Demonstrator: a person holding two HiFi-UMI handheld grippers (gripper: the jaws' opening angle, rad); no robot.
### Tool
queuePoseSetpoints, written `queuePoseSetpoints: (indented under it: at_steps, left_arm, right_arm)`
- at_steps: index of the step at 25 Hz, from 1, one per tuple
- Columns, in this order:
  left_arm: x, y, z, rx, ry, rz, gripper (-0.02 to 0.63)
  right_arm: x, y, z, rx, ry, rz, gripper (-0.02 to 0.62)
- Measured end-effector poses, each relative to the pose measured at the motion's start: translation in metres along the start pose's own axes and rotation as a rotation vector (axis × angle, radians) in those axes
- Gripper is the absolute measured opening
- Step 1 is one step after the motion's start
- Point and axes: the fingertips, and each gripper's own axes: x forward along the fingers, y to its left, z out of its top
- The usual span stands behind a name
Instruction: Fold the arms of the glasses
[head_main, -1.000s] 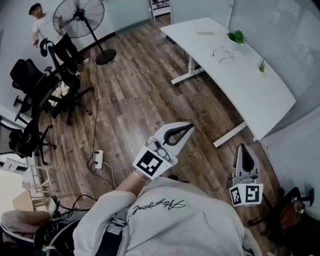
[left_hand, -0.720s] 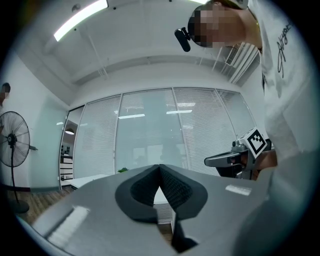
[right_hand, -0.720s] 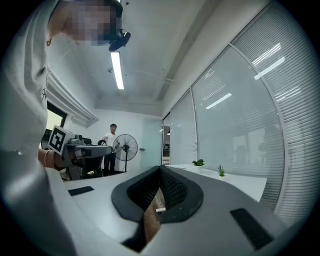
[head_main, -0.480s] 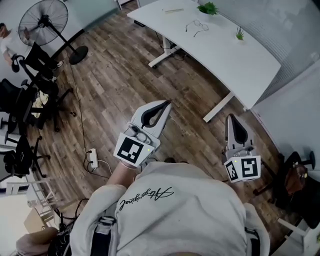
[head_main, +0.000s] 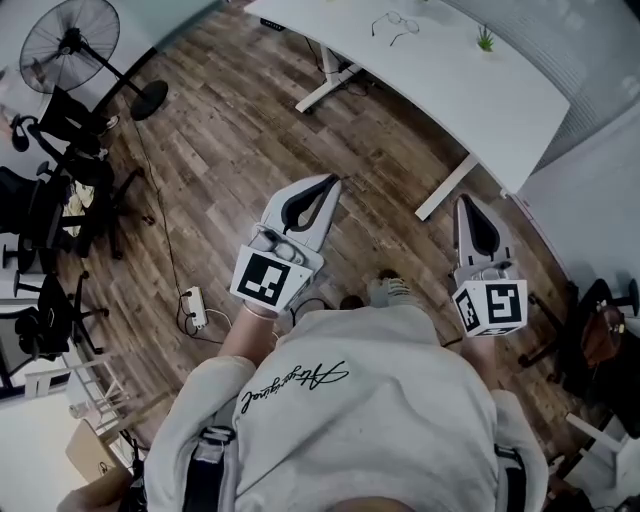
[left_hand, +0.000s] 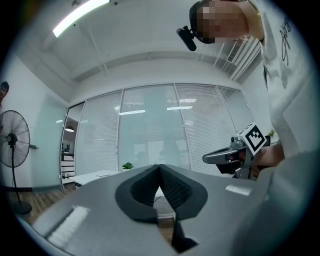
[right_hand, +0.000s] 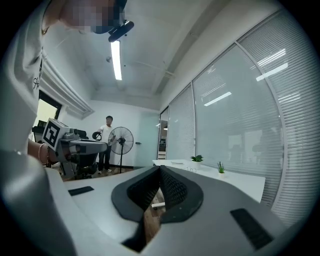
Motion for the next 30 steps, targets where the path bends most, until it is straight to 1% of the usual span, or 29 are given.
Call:
queuePoseSetpoints:
  at_steps: [5,10,18,30]
  left_arm:
    - [0.008,0.007,-0.014,0.003,0.03,0.008,0.0]
    - [0.031,0.025,-0.018,0.0,0.03,0.032,0.0]
    - [0.091,0.059,-0.022,0.007,0.022,0.058,0.0]
    - [0.172,0.097,-0.027,0.018,0.045,0.099,0.0]
  right_arm:
    - [0.018,-0.003,-0.001,-0.001,-0.001,0.016,0.003]
    - [0.042,-0.018,-0.004,0.001,0.0,0.039,0.003]
    - [0.099,-0.062,-0.004,0.006,-0.009,0.059,0.003]
    - [0.171,-0.123,-0.001,0.011,-0.007,0.117,0.003]
